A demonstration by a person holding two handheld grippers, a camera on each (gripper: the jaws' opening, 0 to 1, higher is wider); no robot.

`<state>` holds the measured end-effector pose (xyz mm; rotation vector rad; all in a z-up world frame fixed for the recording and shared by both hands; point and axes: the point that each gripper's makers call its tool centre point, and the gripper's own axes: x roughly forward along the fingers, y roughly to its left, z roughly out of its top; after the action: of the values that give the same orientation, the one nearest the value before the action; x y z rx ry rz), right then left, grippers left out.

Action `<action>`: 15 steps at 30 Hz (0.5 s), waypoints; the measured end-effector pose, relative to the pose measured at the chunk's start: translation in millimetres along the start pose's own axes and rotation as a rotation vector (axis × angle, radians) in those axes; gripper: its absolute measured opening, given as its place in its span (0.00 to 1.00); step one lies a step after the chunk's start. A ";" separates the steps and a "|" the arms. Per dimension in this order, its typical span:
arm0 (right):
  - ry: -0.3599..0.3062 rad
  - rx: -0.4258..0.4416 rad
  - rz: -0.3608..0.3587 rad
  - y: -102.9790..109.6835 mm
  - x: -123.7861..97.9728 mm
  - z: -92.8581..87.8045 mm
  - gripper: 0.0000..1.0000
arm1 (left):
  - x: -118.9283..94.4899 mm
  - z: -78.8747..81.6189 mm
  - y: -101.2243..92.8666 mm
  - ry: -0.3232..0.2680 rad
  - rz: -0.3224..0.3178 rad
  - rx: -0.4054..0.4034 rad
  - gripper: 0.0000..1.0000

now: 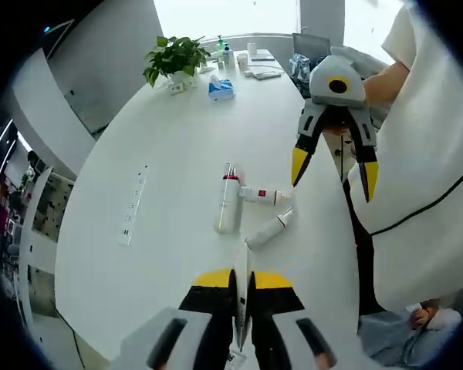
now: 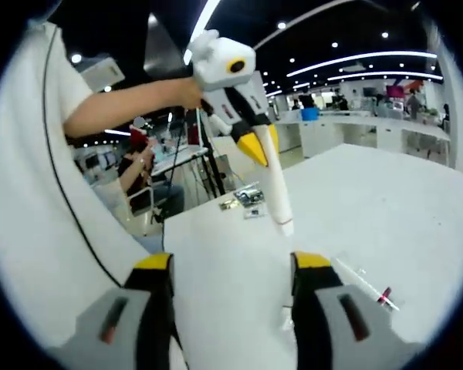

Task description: Arrange the skincare products in the storage area until every visible bottle or jar stands upright without overlapping.

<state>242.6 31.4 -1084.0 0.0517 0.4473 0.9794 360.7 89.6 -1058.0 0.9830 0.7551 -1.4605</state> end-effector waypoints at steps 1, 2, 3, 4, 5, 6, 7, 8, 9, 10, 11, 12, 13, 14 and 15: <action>0.001 0.002 -0.003 -0.8 -0.8 -0.6 0.59 | 0.8 -0.2 1.8 0.001 0.000 0.005 0.04; 0.001 0.005 -0.007 -1.4 -1.5 -0.9 0.59 | 1.8 -0.4 4.0 0.001 -0.003 0.004 0.04; -0.003 0.009 -0.012 -2.5 -2.7 -1.0 0.59 | 2.7 -0.6 6.2 0.001 -0.004 0.006 0.04; -0.006 0.014 -0.015 -3.6 -3.8 -1.1 0.59 | 4.3 -1.1 8.3 0.001 -0.008 0.005 0.04; -0.007 0.019 -0.018 -4.2 -4.4 -1.4 0.59 | 5.6 -1.6 9.9 0.003 -0.007 0.010 0.04; -0.006 0.021 -0.021 -4.9 -5.3 -1.8 0.59 | 6.8 -2.1 11.7 0.005 -0.008 0.011 0.04; -0.006 0.021 -0.023 -5.3 -5.9 -2.1 0.59 | 8.5 -3.1 14.7 0.010 -0.005 0.017 0.04; -0.005 0.022 -0.024 -5.8 -6.6 -2.4 0.59 | 9.5 -3.6 16.6 0.012 -0.003 0.021 0.04; -0.005 0.023 -0.025 -6.4 -7.3 -2.7 0.59 | 10.6 -4.1 18.0 0.013 -0.004 0.021 0.04; -0.004 0.027 -0.027 -7.7 -8.3 -3.5 0.59 | 12.2 -4.8 21.0 0.013 -0.004 0.019 0.04; -0.003 0.029 -0.030 -8.7 -9.1 -4.2 0.59 | 12.8 -5.1 21.7 0.013 -0.006 0.016 0.04; 0.000 0.031 -0.033 -10.0 -10.1 -5.1 0.59 | 15.1 -6.2 24.3 0.013 -0.010 0.016 0.04; 0.000 0.035 -0.035 -11.5 -10.9 -5.8 0.59 | 17.0 -7.2 26.4 0.014 -0.011 0.017 0.04; 0.000 0.038 -0.036 -12.2 -11.4 -6.0 0.59 | 18.4 -7.9 27.7 0.015 -0.012 0.017 0.04; -0.001 0.040 -0.037 -13.0 -11.6 -6.4 0.59 | 19.6 -8.8 29.6 0.017 -0.010 0.019 0.04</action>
<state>244.9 13.7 -1088.9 0.0794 0.4659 0.9336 391.5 84.8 -1077.0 1.0084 0.7606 -1.4723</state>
